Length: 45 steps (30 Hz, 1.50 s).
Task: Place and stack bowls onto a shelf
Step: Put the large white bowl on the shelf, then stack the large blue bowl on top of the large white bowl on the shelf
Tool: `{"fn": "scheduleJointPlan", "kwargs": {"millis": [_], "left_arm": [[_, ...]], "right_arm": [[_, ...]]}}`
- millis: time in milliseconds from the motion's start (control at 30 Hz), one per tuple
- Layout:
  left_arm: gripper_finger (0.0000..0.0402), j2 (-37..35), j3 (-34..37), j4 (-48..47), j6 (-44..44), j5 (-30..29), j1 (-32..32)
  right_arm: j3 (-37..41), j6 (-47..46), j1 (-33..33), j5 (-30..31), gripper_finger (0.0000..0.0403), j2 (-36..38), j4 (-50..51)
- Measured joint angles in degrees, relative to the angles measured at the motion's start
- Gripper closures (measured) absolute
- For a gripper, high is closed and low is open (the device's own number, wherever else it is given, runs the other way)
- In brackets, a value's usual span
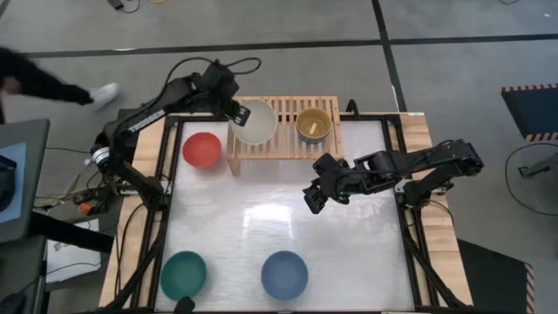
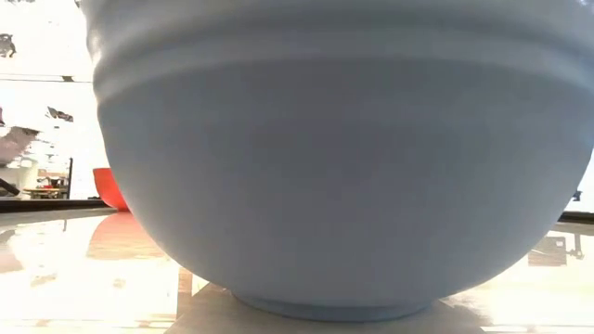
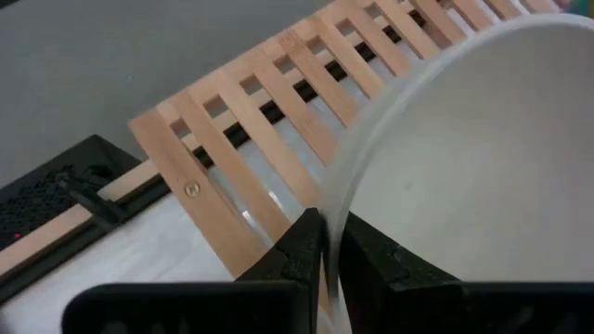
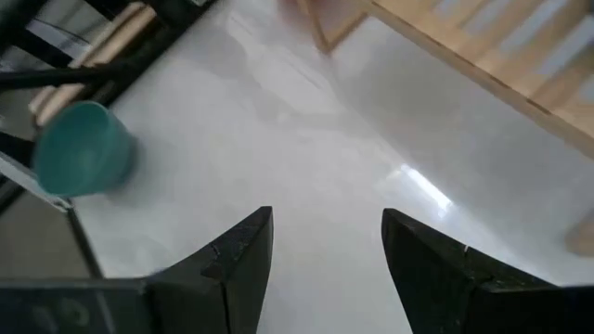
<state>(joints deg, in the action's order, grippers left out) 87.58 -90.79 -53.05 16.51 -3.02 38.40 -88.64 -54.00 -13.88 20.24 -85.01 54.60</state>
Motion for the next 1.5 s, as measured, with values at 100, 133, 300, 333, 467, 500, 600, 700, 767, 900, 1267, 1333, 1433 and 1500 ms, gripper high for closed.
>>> {"fn": "scheduleJointPlan", "kwargs": {"millis": [100,133,300,333,467,500,600,700,767,900,1267,1333,1433,1500], "left_arm": [[0.0368,2.1,-2.4,-1.5,-1.0,0.3,0.8],[0.0363,2.7,-3.1,-1.5,-1.2,0.3,1.1],[0.0332,3.5,-4.8,-2.1,-1.8,2.4,2.4],[0.0324,3.5,-5.1,-2.2,-1.8,2.3,2.4],[0.0292,2.4,-7.0,-4.6,-1.9,-0.4,2.5],[0.0284,1.6,-7.6,-5.0,-2.1,-1.5,2.5],[0.0264,-1.2,-7.9,-6.7,-3.2,-4.6,2.5],[0.0251,-4.5,-7.3,-8.9,-4.5,-6.3,2.4],[0.0248,-6.6,-7.3,-10.8,-6.5,-6.4,1.7],[0.0247,-10.0,-7.3,-14.7,-7.9,-7.9,-1.8],[0.0259,-18.0,-6.8,-17.0,0.1,-19.6,-17.9],[0.0260,-19.7,-4.6,-16.6,2.2,-21.0,-21.0],[0.0260,-23.4,1.8,-16.0,6.2,-23.2,-26.1],[0.0260,-26.7,7.9,-13.9,9.5,-24.9,-30.2]], "right_arm": [[0.0,0.1,0.8,0.0,0.0175,0.0,2.5],[0.0,0.3,1.1,-0.1,0.0175,0.0,3.2],[0.0,2.9,3.4,-0.7,0.0175,0.0,5.5],[0.0,3.7,4.0,-0.7,0.0175,0.1,5.7],[0.0,7.1,6.8,-2.3,0.0175,1.4,6.3],[0.0,8.0,7.6,-2.8,0.0175,1.9,6.5],[0.0,10.8,9.8,-3.2,0.0175,2.7,6.0],[0.0,13.4,12.2,-3.8,0.0175,3.4,6.4],[0.0,15.1,13.6,-4.2,0.0175,3.5,6.1],[0.5,19.5,16.0,-9.8,0.0175,3.3,4.3],[7.5,24.1,12.2,-21.1,0.0175,3.1,-8.1],[7.4,23.8,11.2,-19.9,0.0175,2.4,-9.5],[7.4,22.7,9.8,-18.4,0.0175,0.6,-11.0],[7.4,20.6,8.7,-18.3,0.0175,-1.4,-12.6]]}}
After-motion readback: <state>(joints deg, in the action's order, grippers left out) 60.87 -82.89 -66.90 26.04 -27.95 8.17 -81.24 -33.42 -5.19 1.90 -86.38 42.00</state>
